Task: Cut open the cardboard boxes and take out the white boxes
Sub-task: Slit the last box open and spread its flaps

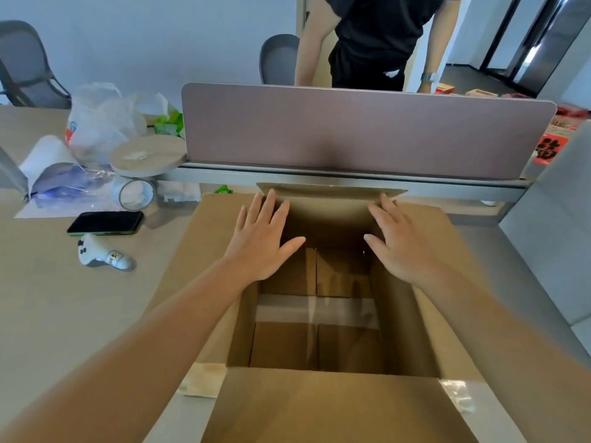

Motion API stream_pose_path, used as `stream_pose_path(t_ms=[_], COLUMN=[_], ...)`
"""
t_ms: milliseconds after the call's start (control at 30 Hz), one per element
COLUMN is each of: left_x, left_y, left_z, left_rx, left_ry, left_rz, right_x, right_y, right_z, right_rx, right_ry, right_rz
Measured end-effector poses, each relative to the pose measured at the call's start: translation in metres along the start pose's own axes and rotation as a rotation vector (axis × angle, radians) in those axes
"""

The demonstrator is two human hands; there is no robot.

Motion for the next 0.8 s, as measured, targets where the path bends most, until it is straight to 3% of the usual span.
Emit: stream_pose_path(t_ms=[167,400,800], left_x=[-0.016,-0.05,-0.052], left_y=[-0.045,-0.084,-0.084], left_z=[0.003,0.037,0.046], left_rx=[-0.047,-0.175,-0.13], left_ry=[0.014,-0.055,0.026], left_rz=[-0.083,-0.177,-0.154], right_x=[0.004,0.026,0.032], right_y=[-0.05,-0.106,-0.1], right_z=[-0.012,0.021,0.045], right_rx=[0.012,-0.102,-0.1], right_ry=[0.03,0.117,0.225], right_rz=[-0.02,0.065,0.081])
Point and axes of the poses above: each hand's wrist, its own y-axis away from the middle knuckle, its own z-axis out of the palm, x = y × z, the point moved 4 cm from there along -y, towards the middle knuckle, and after that the axes turned 6 degrees about z, right-handed, at the moved point
